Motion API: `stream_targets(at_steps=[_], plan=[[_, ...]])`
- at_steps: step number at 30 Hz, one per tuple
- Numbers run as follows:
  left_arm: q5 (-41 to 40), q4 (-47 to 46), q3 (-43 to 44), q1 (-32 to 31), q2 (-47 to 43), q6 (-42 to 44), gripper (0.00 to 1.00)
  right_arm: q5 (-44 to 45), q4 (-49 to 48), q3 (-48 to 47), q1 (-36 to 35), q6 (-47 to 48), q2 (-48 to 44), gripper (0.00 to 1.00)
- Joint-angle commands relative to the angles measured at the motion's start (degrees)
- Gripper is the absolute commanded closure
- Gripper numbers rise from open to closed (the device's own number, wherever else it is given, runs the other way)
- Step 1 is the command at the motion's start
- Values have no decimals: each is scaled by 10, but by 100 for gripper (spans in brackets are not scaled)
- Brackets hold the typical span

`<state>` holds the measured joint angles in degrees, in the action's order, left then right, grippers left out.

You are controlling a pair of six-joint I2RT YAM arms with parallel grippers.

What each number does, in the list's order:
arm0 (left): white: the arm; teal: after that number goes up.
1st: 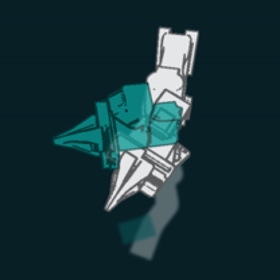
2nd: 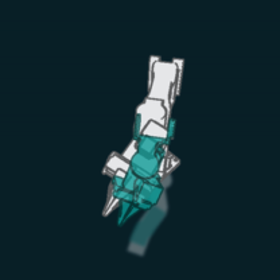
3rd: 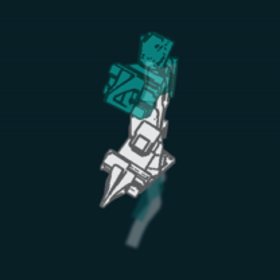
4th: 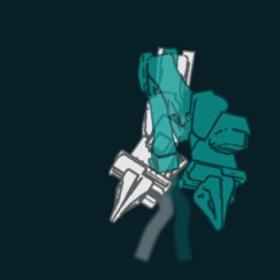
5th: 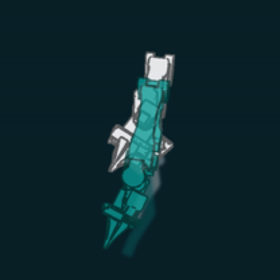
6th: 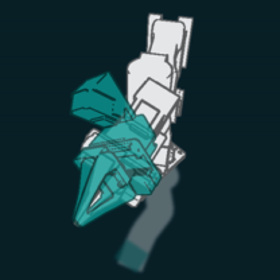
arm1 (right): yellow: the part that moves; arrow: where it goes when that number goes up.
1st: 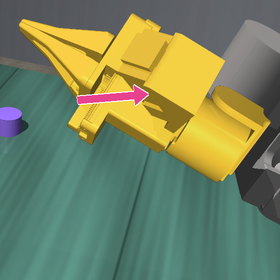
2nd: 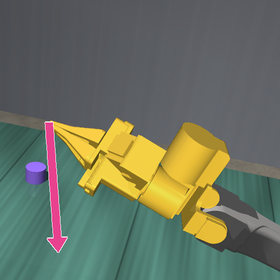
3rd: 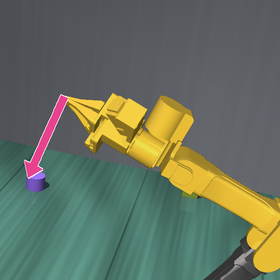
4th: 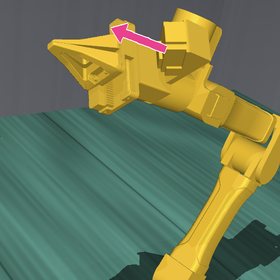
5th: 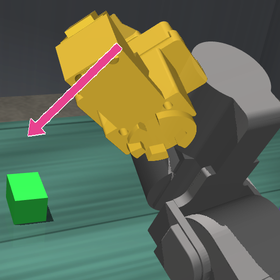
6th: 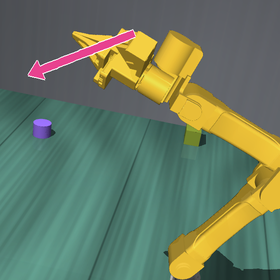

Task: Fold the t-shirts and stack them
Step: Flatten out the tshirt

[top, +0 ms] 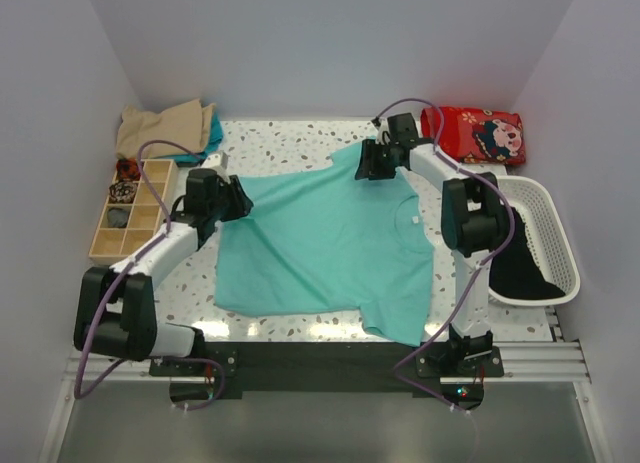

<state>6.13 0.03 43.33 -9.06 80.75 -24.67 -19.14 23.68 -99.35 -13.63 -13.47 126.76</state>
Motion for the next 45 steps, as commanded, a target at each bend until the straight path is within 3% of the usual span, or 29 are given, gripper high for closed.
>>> stream_targets(at_steps=[1,5,12,17,23,29,34,45], plan=[[-2,0,22,-3,-57,-1,58,12,7,-34,4,0,19,47],[46,37,11,-6,-75,-15,65,22,27,-91,4,-5,58,47],[42,75,-39,-16,-103,-37,73,52,37,-124,4,-12,93,46],[-33,144,-64,-29,-123,-70,77,68,52,-147,5,-5,103,46],[-132,173,-79,-31,-107,-91,73,65,55,-158,7,-4,106,46],[-129,111,-111,-31,-54,-113,72,60,56,-157,9,-1,102,45],[-138,116,-121,-32,-31,-122,73,68,58,-148,11,6,96,45],[-189,247,-214,-56,-169,-241,68,126,95,-200,33,24,116,44]])
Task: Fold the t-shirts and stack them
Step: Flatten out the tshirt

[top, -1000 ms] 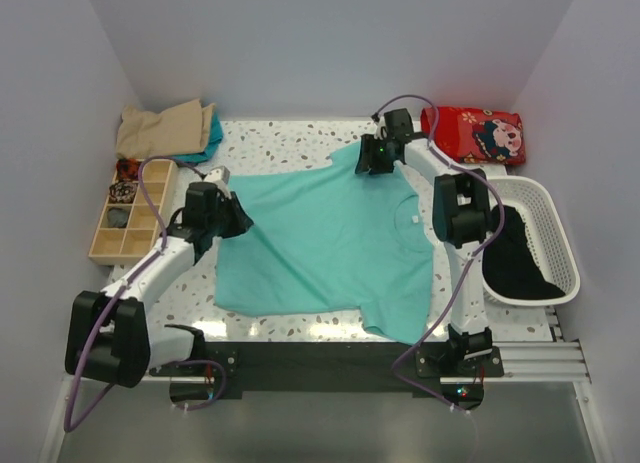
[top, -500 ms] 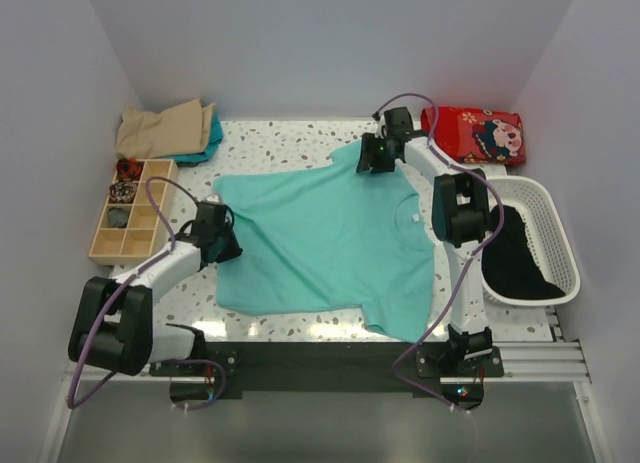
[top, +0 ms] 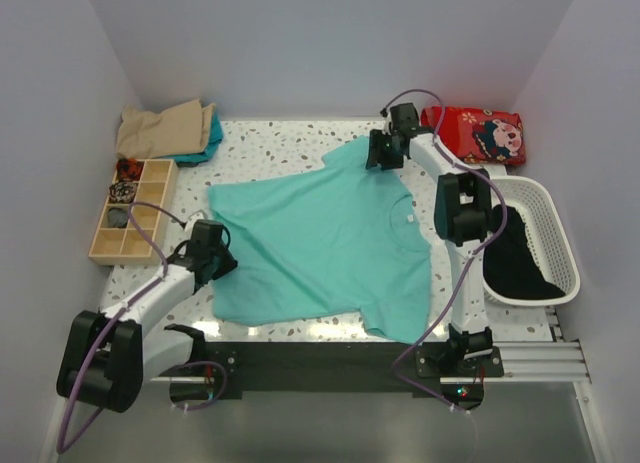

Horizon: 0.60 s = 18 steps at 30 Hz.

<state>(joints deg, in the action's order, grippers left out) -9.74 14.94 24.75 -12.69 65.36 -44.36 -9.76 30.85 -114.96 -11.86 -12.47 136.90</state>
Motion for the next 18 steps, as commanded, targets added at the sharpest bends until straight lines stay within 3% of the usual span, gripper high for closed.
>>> stream_targets(at_steps=[1,15,18], plan=[[-36,105,-27,-23,-10,-48,68,33,24,-47,17,14,15,44],[-37,116,-16,-35,7,-49,64,32,34,-66,28,16,23,46],[-38,107,-16,-35,13,-42,64,0,-87,45,27,14,-50,45]])
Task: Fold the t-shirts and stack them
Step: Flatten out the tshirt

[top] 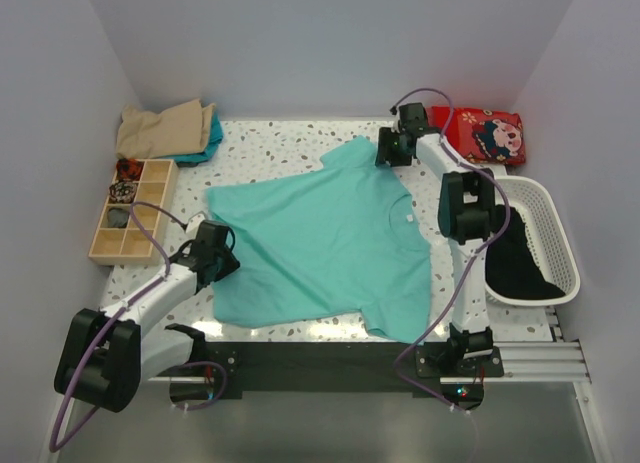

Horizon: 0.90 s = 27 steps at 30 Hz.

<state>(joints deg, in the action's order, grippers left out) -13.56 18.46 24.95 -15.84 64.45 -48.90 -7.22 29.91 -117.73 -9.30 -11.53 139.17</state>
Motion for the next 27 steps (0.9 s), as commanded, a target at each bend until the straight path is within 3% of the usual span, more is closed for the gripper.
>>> stream_targets(at_steps=[1,6,11,27], plan=[[0,71,-17,-3,24,3,64,-37,-86,78,-1,8,-97,44],[7,64,-17,-3,29,4,64,-107,-65,57,-26,42,-123,43],[6,67,-15,-3,29,7,64,-137,-9,-3,-75,64,-74,42],[21,69,-17,-3,14,6,64,-111,14,-14,-97,58,13,41]])
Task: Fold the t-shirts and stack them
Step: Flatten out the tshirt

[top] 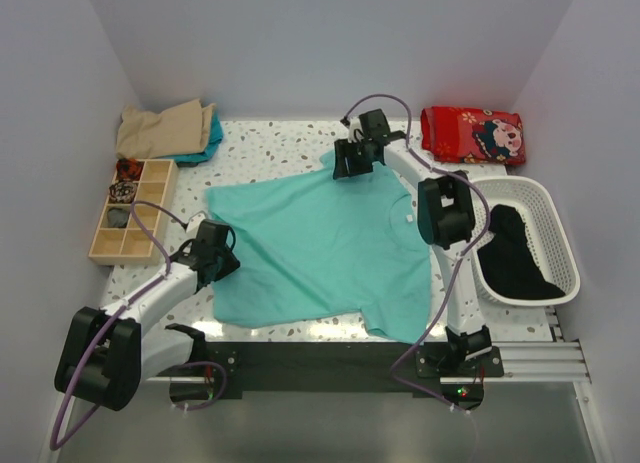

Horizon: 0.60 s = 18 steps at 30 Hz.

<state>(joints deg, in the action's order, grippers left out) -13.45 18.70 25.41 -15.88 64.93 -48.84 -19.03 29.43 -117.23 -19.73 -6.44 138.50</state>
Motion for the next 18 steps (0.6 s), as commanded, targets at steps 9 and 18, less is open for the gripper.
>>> stream_targets(at_steps=[9,18], plan=[[19,84,-22,-25,6,-15,63,70,45,-131,48,-26,126,40],[3,93,-12,-33,25,-20,60,52,47,-138,73,-58,123,38]])
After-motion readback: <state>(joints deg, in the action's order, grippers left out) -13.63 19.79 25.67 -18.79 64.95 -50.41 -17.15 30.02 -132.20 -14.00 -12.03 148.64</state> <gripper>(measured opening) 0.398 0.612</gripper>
